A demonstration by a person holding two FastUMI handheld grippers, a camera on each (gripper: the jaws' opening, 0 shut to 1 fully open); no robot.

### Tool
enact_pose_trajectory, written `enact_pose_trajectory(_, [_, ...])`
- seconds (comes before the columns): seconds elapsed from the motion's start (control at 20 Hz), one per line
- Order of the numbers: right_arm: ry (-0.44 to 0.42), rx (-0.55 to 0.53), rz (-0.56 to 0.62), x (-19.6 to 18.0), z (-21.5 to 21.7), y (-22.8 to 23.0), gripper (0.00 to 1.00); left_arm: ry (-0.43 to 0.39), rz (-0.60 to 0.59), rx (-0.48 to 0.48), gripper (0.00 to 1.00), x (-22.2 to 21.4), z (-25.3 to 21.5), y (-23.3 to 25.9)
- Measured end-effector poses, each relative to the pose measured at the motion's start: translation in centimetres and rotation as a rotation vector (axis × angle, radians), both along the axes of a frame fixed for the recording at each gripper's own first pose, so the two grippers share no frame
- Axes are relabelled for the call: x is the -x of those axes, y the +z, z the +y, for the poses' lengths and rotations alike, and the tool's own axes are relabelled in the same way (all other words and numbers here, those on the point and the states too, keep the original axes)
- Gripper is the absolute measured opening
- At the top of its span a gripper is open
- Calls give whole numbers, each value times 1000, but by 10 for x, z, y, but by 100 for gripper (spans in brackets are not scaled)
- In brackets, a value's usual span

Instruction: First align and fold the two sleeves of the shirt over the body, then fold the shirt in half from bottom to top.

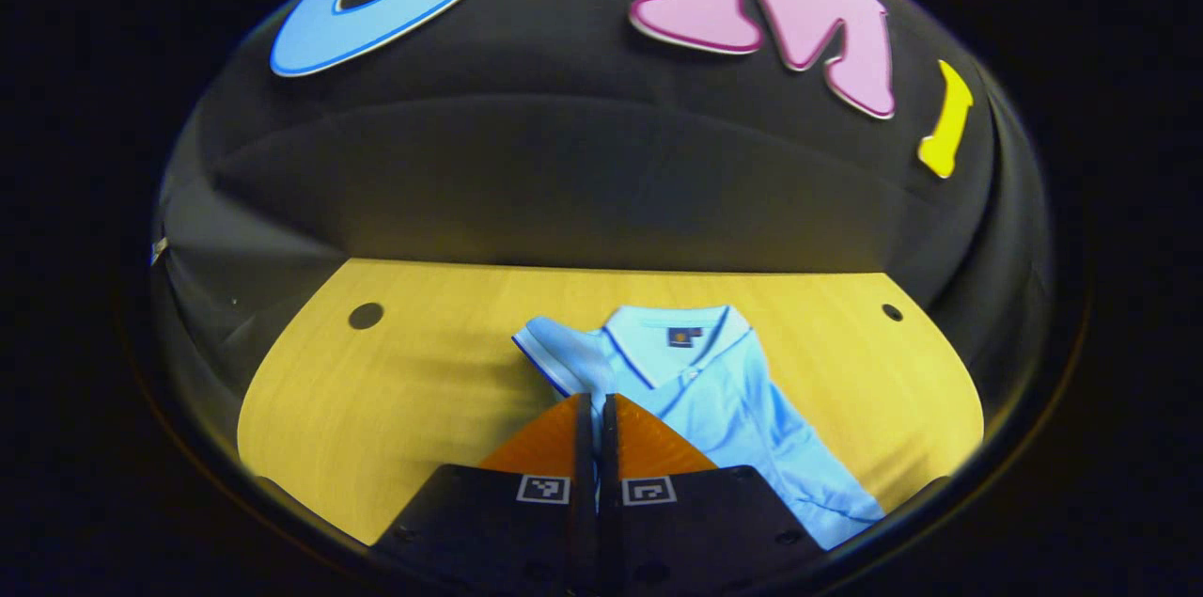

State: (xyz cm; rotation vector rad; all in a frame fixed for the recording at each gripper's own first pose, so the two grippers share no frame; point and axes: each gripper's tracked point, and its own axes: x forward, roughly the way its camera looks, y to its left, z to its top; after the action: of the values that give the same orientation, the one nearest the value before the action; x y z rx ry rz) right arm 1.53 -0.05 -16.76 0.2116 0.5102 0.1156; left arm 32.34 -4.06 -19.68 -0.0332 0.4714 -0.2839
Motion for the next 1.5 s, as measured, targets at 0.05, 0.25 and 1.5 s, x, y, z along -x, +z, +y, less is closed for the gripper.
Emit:
enact_pose_trajectory(0.05, [-4,-1,4,3,-1,-2,98,-31,-8,-5,6,5,-12,2])
enact_pose_trajectory(0.25, [-20,-9,14,8,-6,-4,98,-129,-11,-36,6,26,-57,-2])
enact_pose_trajectory(1.5, [-69,-20,67,34,-23,-19,98,-268,87,-380,34,62,-128,-112])
